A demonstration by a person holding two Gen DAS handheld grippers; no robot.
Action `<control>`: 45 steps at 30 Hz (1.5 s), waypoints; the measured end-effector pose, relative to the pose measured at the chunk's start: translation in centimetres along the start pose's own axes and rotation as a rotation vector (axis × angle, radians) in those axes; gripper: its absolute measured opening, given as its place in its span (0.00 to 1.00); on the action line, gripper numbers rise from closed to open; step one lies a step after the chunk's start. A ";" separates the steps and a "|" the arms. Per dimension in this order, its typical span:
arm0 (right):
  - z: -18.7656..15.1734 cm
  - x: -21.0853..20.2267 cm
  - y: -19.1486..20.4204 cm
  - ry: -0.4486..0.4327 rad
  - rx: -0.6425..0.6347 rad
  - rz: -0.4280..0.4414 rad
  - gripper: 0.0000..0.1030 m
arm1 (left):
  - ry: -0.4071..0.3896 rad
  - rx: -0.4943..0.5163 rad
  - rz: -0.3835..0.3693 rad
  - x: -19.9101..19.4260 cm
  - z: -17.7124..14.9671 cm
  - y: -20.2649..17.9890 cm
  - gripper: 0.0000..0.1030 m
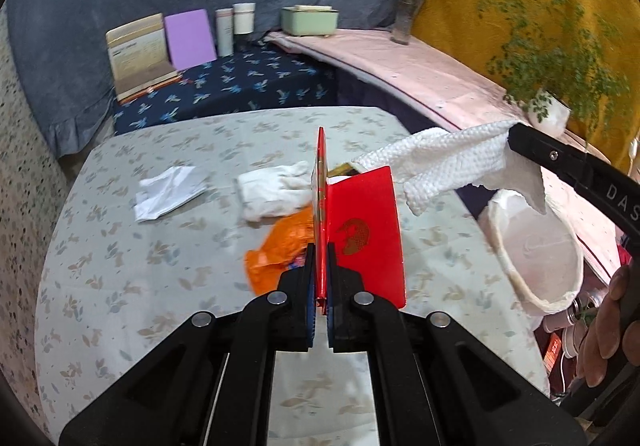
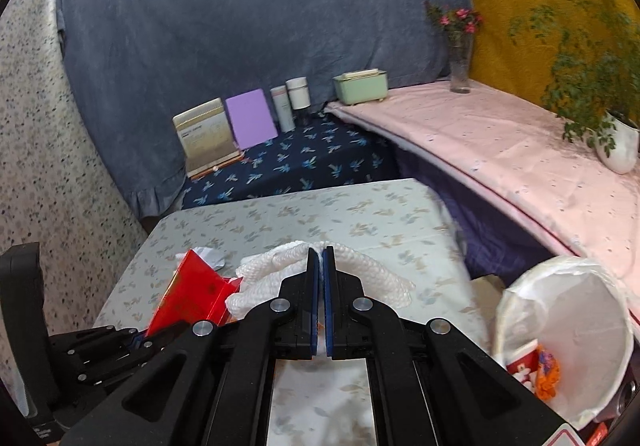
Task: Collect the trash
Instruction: 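Lift the red box and white cloth and carry both over the bin, then open both grippers to drop the red box and cloth into the bin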
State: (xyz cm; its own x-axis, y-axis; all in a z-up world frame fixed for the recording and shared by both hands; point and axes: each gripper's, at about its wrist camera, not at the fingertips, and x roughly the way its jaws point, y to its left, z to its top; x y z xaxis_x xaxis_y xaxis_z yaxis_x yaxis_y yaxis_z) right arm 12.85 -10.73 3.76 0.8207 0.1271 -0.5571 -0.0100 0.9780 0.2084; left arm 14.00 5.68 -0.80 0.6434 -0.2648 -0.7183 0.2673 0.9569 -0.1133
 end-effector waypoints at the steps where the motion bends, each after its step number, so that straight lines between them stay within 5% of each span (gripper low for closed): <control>1: 0.0 -0.6 -1.0 -0.007 0.012 -0.013 0.02 | -0.001 0.014 -0.010 0.0 0.1 -1.1 0.03; 23: -3.1 -8.5 -18.9 -0.083 0.243 -0.269 0.02 | 0.043 0.275 -0.214 2.1 0.0 -20.1 0.03; 38: -5.2 -9.6 -24.4 -0.062 0.313 -0.330 0.02 | 0.115 0.341 -0.282 5.1 -1.0 -27.2 0.04; 42: -5.4 -9.4 -24.9 -0.060 0.322 -0.334 0.07 | 0.111 0.327 -0.278 5.7 -1.0 -27.5 0.10; 45: -5.4 -9.4 -25.1 -0.064 0.334 -0.336 0.15 | 0.104 0.320 -0.249 6.0 -1.0 -27.4 0.28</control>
State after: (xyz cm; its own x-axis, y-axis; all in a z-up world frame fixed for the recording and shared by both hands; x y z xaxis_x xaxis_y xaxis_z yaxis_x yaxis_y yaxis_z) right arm 2.32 -35.59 -0.54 0.7804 -0.2075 -0.5899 0.4376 0.8551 0.2781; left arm 9.87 -22.02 -2.70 0.4597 -0.4540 -0.7632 0.6250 0.7759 -0.0851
